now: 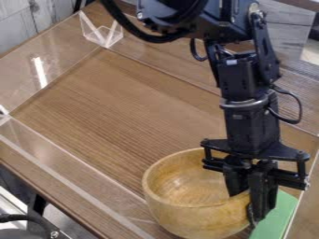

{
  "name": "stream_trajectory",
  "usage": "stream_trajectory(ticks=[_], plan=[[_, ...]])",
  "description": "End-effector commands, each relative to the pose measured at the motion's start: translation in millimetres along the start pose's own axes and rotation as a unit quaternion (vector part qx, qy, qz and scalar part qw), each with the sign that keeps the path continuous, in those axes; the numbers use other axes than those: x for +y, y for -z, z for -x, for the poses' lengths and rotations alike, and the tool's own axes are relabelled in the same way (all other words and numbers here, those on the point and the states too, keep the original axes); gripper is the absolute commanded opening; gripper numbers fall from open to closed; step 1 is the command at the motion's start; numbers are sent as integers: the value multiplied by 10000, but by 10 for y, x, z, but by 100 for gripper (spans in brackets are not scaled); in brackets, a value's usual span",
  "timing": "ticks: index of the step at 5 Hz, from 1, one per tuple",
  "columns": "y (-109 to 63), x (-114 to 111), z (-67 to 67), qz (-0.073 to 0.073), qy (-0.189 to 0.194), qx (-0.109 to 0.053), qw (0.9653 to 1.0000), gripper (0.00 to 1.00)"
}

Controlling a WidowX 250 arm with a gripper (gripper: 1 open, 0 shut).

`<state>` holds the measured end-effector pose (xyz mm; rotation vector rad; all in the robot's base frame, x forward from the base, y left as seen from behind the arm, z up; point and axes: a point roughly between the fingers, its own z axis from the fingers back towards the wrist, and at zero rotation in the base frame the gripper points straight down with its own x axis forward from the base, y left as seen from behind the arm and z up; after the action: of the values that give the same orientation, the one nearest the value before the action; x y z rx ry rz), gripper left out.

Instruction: Put the green block in the brown bowl

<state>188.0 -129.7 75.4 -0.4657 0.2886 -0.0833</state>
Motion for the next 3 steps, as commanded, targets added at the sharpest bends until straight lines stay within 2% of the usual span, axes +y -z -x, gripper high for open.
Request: stream_trajectory(ticks=[1,3], plan=[[-9,80,-22,9,-14,12,10000,0],[5,129,-4,8,-20,124,9999,0]])
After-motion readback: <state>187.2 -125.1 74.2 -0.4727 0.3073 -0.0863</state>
